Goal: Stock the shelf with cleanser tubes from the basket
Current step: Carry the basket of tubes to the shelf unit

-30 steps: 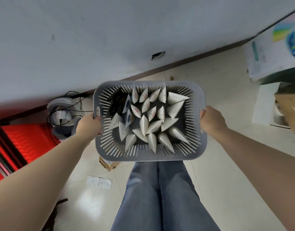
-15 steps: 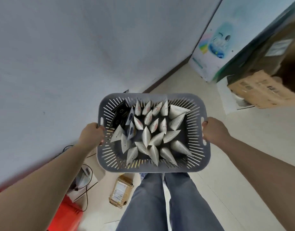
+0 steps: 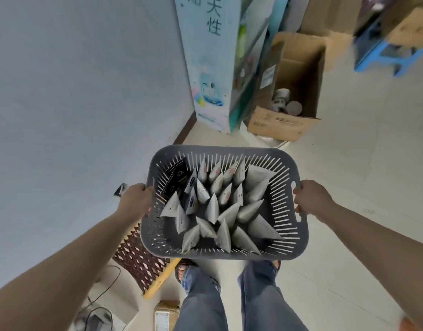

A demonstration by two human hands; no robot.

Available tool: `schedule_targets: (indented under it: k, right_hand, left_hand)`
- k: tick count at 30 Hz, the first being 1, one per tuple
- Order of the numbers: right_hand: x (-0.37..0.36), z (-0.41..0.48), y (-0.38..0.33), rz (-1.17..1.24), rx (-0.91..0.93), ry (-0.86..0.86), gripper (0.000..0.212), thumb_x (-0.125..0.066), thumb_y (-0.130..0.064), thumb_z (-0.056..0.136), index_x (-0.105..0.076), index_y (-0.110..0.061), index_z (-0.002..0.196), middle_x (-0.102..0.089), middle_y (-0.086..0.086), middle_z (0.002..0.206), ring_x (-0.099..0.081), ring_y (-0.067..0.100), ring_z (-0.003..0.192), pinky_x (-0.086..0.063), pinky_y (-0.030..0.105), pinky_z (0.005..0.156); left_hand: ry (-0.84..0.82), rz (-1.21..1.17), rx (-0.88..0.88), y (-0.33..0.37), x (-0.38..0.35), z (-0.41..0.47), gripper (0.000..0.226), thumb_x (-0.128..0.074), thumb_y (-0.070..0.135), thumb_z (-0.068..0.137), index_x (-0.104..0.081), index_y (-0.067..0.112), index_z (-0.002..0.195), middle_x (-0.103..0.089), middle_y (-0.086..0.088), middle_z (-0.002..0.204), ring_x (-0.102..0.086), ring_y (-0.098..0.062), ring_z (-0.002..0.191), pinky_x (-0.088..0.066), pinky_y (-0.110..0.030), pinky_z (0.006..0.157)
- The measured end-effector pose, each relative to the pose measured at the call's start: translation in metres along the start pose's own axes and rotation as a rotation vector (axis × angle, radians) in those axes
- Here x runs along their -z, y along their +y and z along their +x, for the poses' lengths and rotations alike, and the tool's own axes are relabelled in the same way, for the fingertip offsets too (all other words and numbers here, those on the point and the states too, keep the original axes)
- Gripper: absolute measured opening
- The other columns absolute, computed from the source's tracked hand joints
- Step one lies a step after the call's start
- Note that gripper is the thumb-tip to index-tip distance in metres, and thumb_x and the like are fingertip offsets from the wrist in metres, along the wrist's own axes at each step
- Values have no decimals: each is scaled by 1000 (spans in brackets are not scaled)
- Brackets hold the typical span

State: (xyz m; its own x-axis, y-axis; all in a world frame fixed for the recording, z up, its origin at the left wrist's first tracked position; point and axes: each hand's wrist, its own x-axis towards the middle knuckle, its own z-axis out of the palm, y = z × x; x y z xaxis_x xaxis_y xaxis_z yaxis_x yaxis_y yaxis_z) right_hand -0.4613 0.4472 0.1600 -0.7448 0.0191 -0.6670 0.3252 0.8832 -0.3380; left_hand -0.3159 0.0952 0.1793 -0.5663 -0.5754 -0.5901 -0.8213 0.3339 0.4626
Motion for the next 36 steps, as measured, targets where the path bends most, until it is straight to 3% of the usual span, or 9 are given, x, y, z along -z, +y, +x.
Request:
schedule_targets:
  k: [7,11,18,26,30,36]
  right_hand:
    - [115,22,93,132,-64,28,16,-44,3,80,-55,-2,69,-70,24,79,-70,39,73,-48,33,61]
    - [178,37,141,187,-95,74,16,-44,1,80,-58,-1,73,-71,23,79,-71,38,72,-49,33,59]
    - [270,56,203,270,-201,183,23,-43,-5,82,-61,0,68,-73,18,73,-71,33,68,-53,33,61]
    - [362,89,226,339,-316,287,21,-46,-7,81,-59,-2,66,-73,16,75,-72,29,71,-51,29,62]
    - [400,110,233,400,-371,339,27,-41,-12,87,-61,-2,71,-73,16,77,-71,30,69,-54,34,72]
    - [461,154,247,443,-405,402,27,-40,-14,91,-60,-2,78,-73,14,77,-70,29,68,-57,42,76]
  left_hand:
    - [-65,41,-117,135,-70,-22,33,-46,19,94,-56,6,65,-56,-12,62,-53,-24,59,-52,-45,75]
    - [-93,-15,-131,214,-115,-25,31,-49,18,95,-55,3,69,-51,-11,61,-46,-21,55,-42,-30,57]
    - [-247,-48,-282,348,-180,-24,33,-49,13,95,-53,4,64,-48,-7,54,-42,-21,50,-36,-27,52]
    - [-413,27,-360,496,-243,19,39,-52,18,94,-47,9,56,-43,-9,53,-40,-19,48,-34,-28,54]
    - [-463,91,-425,569,-267,38,41,-51,20,95,-47,9,56,-45,-11,50,-41,-21,43,-32,-26,47]
    - [-530,50,-421,665,-298,55,30,-53,19,93,-52,9,66,-42,-11,53,-38,-20,47,-31,-29,51]
